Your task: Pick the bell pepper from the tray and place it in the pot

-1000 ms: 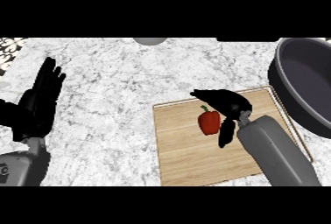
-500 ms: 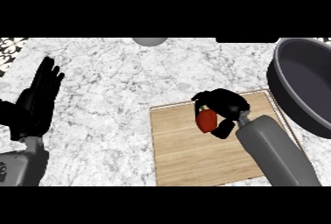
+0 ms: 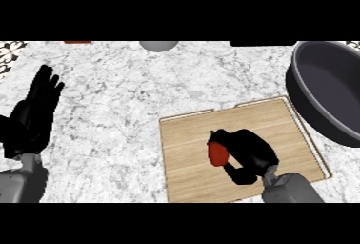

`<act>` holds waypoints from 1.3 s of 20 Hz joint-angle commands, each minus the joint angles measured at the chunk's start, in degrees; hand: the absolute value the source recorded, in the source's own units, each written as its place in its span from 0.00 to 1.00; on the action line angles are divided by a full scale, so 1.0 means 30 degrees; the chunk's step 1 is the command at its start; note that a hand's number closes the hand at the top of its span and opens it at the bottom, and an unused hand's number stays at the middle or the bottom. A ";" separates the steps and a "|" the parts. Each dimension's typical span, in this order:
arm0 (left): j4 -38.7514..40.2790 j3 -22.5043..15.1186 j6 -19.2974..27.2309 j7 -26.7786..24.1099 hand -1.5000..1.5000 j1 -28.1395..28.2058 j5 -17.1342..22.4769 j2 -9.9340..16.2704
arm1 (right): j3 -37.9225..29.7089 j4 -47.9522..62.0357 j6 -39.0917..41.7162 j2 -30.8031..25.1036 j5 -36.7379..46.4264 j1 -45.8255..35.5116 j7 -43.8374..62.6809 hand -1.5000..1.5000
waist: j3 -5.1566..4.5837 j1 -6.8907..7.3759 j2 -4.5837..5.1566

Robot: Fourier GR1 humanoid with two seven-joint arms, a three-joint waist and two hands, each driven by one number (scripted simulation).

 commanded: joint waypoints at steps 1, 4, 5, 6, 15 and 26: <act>0.0005 -0.0054 -0.0145 0.0226 0.50 -0.0181 -0.0117 -0.0027 | 0.0796 -0.4931 0.0171 -0.0594 0.0227 0.4388 0.1681 1.00 | 0.0058 -0.0021 0.0180; -0.0263 -0.0325 0.0491 0.0416 0.50 -0.0065 -0.0616 -0.0721 | 0.1376 -0.6671 -0.0291 -0.0792 0.0902 0.6179 0.2196 1.00 | 0.0065 0.0187 0.0231; -0.1632 0.0110 -0.0121 0.1469 0.50 0.0129 0.0078 -0.0008 | 0.1432 -0.7895 0.0247 0.0146 0.0889 0.5571 0.3562 1.00 | 0.0064 0.0282 0.0212; -0.0424 0.0243 -0.0438 -0.0220 0.50 0.0508 -0.0074 -0.0080 | 0.0893 -0.9145 -0.0766 -0.0844 0.0620 0.7050 0.2608 1.00 | 0.0059 0.0097 0.0203; -0.0048 0.0353 -0.0399 -0.0098 0.50 0.0116 0.0028 -0.0220 | -0.3670 -1.4520 -0.4502 0.1780 -0.0225 0.6228 0.4299 1.00 | 0.0070 0.0076 0.0228; 0.0533 -0.0109 -0.0318 -0.0193 0.50 -0.0379 -0.0625 -0.0793 | -1.3059 -1.3966 -0.3187 0.0481 -0.5109 0.1782 0.5534 1.00 | 0.0076 0.0330 0.0294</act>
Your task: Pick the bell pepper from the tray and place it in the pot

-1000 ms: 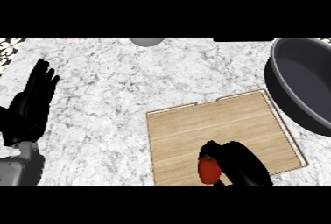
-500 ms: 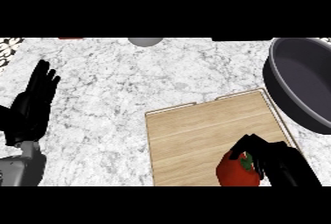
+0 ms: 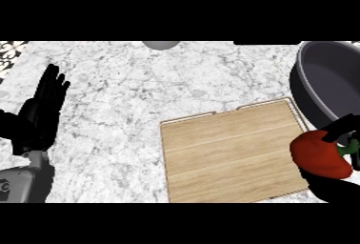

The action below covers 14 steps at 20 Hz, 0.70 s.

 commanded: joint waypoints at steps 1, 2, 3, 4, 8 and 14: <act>-0.0043 0.0068 -0.0132 -0.0571 0.50 0.0601 -0.0081 -0.0348 | -0.3012 0.1243 -0.0533 -0.0366 -0.2074 -0.0882 -0.0822 1.00 | 0.0005 0.0118 0.0011; -0.0243 -0.0440 0.0059 -0.0209 0.50 0.0097 -0.0416 -0.0430 | -0.5448 0.2138 0.0612 -0.1439 -0.4654 -0.1765 -0.0845 1.00 | 0.0015 0.0064 0.0017; 0.0278 -0.0112 -0.0340 -0.1178 0.50 0.0907 -0.0056 -0.0532 | -0.6326 0.2626 0.0769 -0.1860 -0.5598 -0.1936 -0.1234 1.00 | 0.0009 0.0071 0.0019; -0.0261 0.0205 -0.0353 -0.0054 0.50 0.0179 0.0072 -0.0076 | -0.5014 0.4257 -0.0718 -0.0921 -0.4125 -0.2038 -0.1896 1.00 | 0.0010 0.0178 0.0026; -0.1016 -0.0245 0.0416 0.1222 0.50 -0.0576 -0.0584 -0.0471 | -0.7266 0.5816 0.0838 -0.3183 -0.6176 -0.3560 -0.1448 1.00 | 0.0007 0.0145 0.0004; -0.0518 -0.0496 0.0624 0.0428 0.50 -0.0286 -0.1112 -0.1011 | -0.7955 1.1993 -0.1294 -0.2941 -0.6823 -0.5185 -0.4868 1.00 | 0.0012 0.0225 0.0046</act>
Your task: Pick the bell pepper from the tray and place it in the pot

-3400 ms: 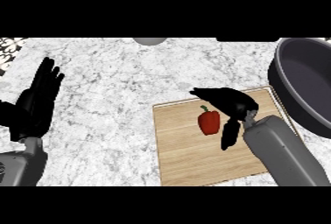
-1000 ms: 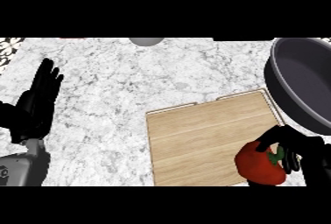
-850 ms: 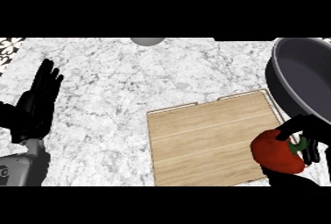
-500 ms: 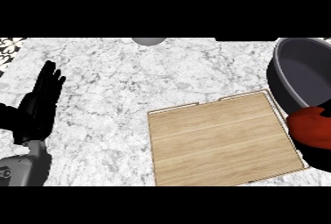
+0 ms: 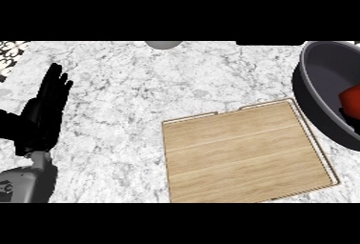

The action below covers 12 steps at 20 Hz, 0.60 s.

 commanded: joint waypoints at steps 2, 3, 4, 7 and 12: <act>0.0741 0.0024 0.0119 -0.0150 0.50 -0.0683 -0.0284 -0.0212 | -0.0320 0.4377 -0.2009 -0.1474 0.1725 -0.1136 -0.3139 1.00 | -0.0003 0.0032 0.0049; 0.0169 -0.0214 -0.0170 -0.0019 0.50 -0.0420 0.0072 -0.0277 | 0.0483 0.3975 -0.3363 -0.2066 0.4799 -0.0573 -0.3359 1.00 | 0.0005 0.0498 0.0257; -0.0289 -0.0218 -0.0203 -0.0030 0.50 0.0198 -0.0037 -0.0153 | -0.0075 0.4899 -0.3902 -0.2659 0.5128 -0.0335 -0.4026 1.00 | 0.0018 0.0524 0.0197; 0.0389 0.0291 -0.0543 0.0366 0.50 -0.0886 0.0605 0.0077 | 0.0087 0.8254 -0.5910 -0.3352 0.6864 -0.1128 -0.5077 1.00 | 0.0021 0.0455 0.0235; 0.0434 0.0901 -0.0997 -0.0059 0.50 -0.0494 0.0728 0.0547 | 0.0042 1.5277 -0.8151 -0.4302 0.7088 -0.4292 -0.7589 1.00 | 0.0012 0.0368 0.0124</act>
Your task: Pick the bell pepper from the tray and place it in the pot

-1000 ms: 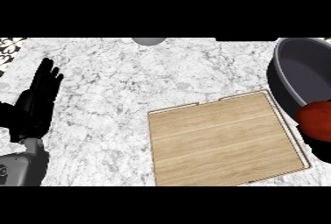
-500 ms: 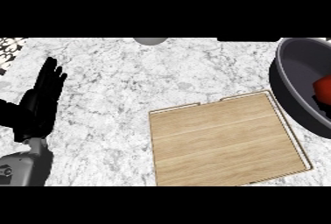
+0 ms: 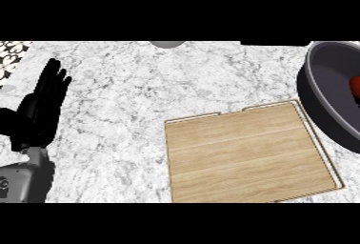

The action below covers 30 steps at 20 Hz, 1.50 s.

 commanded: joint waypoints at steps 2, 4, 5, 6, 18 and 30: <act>-0.1426 -0.0739 0.0452 0.0714 0.50 0.0672 -0.0565 -0.0566 | 0.0636 0.6314 -0.2736 -0.0234 0.1450 -0.2698 -0.1718 1.00 | 0.0004 0.0054 -0.0051; -0.0538 0.0019 0.0076 0.1313 0.50 -0.0641 0.0018 0.0089 | -0.0108 0.9197 -0.2015 -0.1103 0.0521 -0.4280 -0.2642 1.00 | 0.0017 0.0146 0.0023; -0.0342 0.0074 -0.0163 0.0516 0.50 -0.0283 -0.0148 0.0244 | -0.0404 0.9658 -0.2045 -0.0460 0.0079 -0.3838 -0.2563 1.00 | 0.0018 0.0134 0.0036; -0.0120 0.0196 -0.0423 -0.0162 0.50 0.0008 0.0225 0.0021 | -0.0855 1.0848 -0.1617 -0.1115 -0.0173 -0.4288 -0.2708 1.00 | 0.0020 0.0219 0.0085; 0.0534 -0.0007 -0.0346 -0.0574 0.50 0.0049 -0.0259 -0.0205 | -0.4236 1.5604 0.3019 -0.1217 -0.5224 -0.6591 -0.7849 0.00 | 0.0050 0.0046 0.0102; 0.0077 0.0818 -0.0751 0.0135 0.50 -0.0231 0.0411 0.0313 | -0.7150 1.8771 0.7758 -0.5602 -0.8601 -0.5786 -0.9393 0.00 | 0.0049 0.0038 0.0101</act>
